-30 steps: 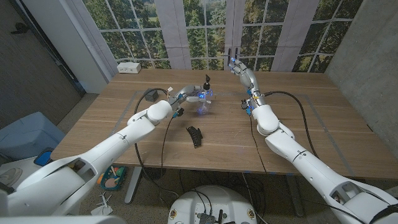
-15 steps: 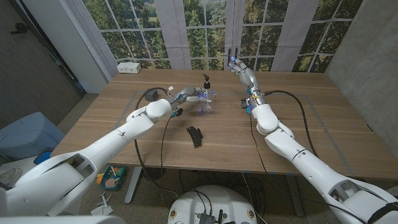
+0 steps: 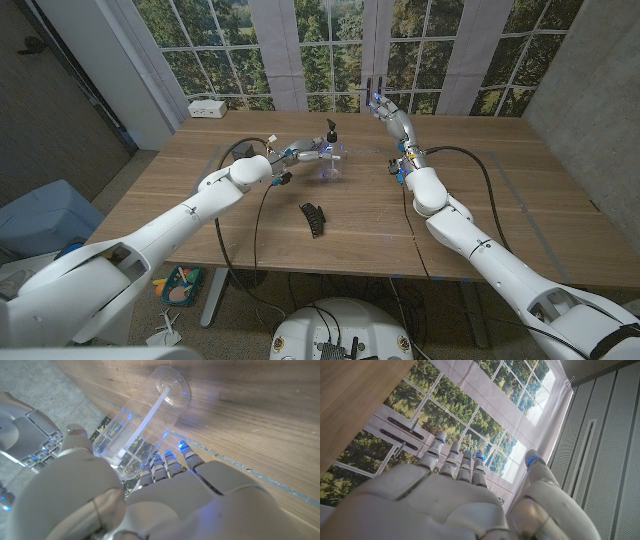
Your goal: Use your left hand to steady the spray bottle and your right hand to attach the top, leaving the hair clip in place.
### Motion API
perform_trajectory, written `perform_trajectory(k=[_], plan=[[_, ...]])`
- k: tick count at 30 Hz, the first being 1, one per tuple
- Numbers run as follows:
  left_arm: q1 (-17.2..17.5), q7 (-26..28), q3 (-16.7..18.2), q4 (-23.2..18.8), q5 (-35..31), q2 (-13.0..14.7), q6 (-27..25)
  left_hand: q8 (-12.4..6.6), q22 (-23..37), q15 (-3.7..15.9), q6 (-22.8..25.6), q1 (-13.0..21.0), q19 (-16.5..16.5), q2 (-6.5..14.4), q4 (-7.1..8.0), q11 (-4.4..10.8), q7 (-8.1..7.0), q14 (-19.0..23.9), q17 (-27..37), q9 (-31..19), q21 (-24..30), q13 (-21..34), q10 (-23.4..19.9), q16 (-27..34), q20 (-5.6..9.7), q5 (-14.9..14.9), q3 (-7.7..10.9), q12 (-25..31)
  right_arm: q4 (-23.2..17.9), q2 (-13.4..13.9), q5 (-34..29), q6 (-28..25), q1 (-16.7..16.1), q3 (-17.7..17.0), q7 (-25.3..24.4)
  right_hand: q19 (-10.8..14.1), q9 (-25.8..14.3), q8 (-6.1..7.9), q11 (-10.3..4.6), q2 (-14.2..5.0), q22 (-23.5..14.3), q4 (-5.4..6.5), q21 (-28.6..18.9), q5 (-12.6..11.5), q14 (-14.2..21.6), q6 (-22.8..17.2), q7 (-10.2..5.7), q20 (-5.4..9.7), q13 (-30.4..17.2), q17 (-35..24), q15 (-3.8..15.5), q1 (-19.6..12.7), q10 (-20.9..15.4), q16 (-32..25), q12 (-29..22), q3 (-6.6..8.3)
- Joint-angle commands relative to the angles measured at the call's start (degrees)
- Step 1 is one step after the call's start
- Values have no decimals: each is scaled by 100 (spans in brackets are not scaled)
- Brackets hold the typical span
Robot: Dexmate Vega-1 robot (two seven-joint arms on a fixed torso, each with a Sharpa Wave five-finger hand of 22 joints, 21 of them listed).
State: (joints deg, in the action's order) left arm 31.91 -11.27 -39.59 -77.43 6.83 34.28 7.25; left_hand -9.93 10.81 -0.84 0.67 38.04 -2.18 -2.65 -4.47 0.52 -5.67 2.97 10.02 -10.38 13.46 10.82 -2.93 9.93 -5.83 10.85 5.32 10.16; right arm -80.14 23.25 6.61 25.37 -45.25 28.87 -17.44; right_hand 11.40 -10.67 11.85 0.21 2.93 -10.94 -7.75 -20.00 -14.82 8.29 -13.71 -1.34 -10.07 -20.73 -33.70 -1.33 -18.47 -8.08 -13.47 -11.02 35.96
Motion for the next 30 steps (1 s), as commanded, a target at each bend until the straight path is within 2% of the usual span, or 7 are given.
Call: perform_trajectory(k=[1, 4, 12, 19, 23, 29, 30], plan=[[118, -221, 242, -17, 427, 71, 475, 39, 27, -72, -515, -203, 169, -20, 25, -66, -93, -306, 20, -13, -72, 5, 414, -11, -23, 51, -74, -12, 116, -28, 97, -97, 28, 0, -23, 6, -6, -18, 42, 65, -6, 16, 15, 38, -4, -65, 11, -12, -4, -7, -33, 89, -3, -7, -26, -53], [209, -243, 347, 19, 607, 60, 693, 40, 33, -76, -889, -355, 283, -40, 67, -77, -192, -534, 26, -10, -116, 5, 707, -13, -2, 83, -135, -11, 198, -38, 158, -109, 53, 2, 10, 5, -7, -23, 40, 80, -6, 24, 19, 65, -5, -64, 15, -14, 5, -6, -36, 126, -5, -8, -28, -83], [396, -344, 555, 155, 1024, -4, 1134, 3, 43, 6, -1191, -690, 430, -34, 204, -92, -290, -913, 37, -8, -155, -3, 1147, -20, 62, 129, -253, -22, 299, -58, 279, -182, 64, -13, 0, 15, -9, -23, 51, 117, -10, 75, 29, 188, 3, -107, 1, 54, 42, -4, -43, 295, -16, -18, -38, -206], [636, -191, 775, 248, 1307, -121, 1560, -1, 42, 1, -1427, -990, 598, -44, 332, -90, -256, -1241, 38, -2, -194, -15, 1548, -23, 110, 180, -373, -29, 381, -63, 376, -207, 74, -16, 17, 7, -13, -19, 52, 124, -15, 142, 44, 293, 10, -152, -4, 50, 74, -5, -47, 466, -39, -28, -50, -313], [762, -161, 912, 415, 1589, -251, 1767, -19, 35, -1, -1545, -1165, 759, -34, 413, -20, -221, -1460, 37, 3, -229, -25, 1799, -26, 153, 228, -443, -30, 433, -78, 435, -222, 89, -10, 38, 3, -15, -20, 62, 125, -17, 168, 49, 329, 11, -164, -5, 52, 85, -5, -39, 531, -46, -31, -54, -351], [891, -81, 1055, 539, 1796, -385, 2035, -52, 28, 40, -1519, -1274, 837, -5, 469, 71, -224, -1603, 34, 10, -237, -34, 1907, -24, 199, 259, -479, -17, 485, -78, 491, -191, 100, -12, 62, 42, -17, -29, 90, 98, -19, 256, 51, 434, -22, -194, -1, 291, 132, 5, 37, 759, -62, -21, -61, -482], [911, -60, 1078, 553, 1822, -407, 2075, -58, 26, 67, -1512, -1316, 846, 13, 493, 126, -229, -1609, 34, 13, -234, -38, 1916, -11, 234, 268, -489, -8, 492, -80, 504, -186, 100, -14, 67, 46, -17, -29, 91, 95, -19, 260, 50, 438, -28, -198, -1, 309, 135, 7, 37, 770, -62, -18, -61, -488]])
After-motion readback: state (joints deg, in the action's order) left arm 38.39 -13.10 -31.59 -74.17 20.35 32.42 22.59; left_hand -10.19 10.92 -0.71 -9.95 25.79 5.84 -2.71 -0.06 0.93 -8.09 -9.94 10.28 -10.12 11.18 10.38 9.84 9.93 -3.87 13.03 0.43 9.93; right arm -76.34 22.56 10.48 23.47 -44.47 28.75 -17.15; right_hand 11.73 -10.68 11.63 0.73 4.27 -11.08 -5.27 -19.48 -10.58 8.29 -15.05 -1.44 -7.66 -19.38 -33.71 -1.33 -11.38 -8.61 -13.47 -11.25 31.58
